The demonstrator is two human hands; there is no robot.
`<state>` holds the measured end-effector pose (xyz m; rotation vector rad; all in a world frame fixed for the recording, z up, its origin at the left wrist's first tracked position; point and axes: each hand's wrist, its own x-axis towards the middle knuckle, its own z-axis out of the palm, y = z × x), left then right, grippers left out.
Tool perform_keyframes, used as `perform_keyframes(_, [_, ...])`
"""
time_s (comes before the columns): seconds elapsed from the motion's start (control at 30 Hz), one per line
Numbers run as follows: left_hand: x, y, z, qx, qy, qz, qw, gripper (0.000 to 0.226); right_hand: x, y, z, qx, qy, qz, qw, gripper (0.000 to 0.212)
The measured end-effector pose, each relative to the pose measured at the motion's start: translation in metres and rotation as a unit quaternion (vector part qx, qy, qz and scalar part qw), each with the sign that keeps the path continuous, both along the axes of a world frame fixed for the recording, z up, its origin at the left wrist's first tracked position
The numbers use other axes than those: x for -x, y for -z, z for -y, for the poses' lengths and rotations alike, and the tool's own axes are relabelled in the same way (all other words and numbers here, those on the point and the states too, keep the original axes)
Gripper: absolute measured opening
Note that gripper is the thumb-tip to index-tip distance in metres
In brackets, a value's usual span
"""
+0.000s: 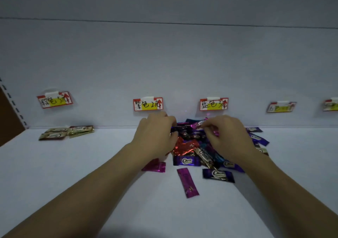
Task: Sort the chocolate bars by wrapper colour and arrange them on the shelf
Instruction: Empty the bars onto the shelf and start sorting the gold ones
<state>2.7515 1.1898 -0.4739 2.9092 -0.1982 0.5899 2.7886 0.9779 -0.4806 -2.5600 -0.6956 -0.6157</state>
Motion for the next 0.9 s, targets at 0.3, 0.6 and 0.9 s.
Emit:
perform_keyframes(0.3, [0.004,0.025,0.0,0.08,-0.011,-0.056,0.995,0.015,0.007,-0.015,0.012,0.088,-0.081,-0.16,0.98,0.022])
perform_keyframes(0.6, [0.007,0.025,0.002,0.059,0.001,-0.121,0.991,0.03,0.008,-0.014,0.012,0.147,-0.065,-0.224,0.961,0.041])
perform_keyframes(0.9, [0.007,0.026,-0.001,0.086,0.022,-0.129,0.988,0.021,0.001,-0.011,0.016,0.068,-0.051,-0.189,0.978,0.019])
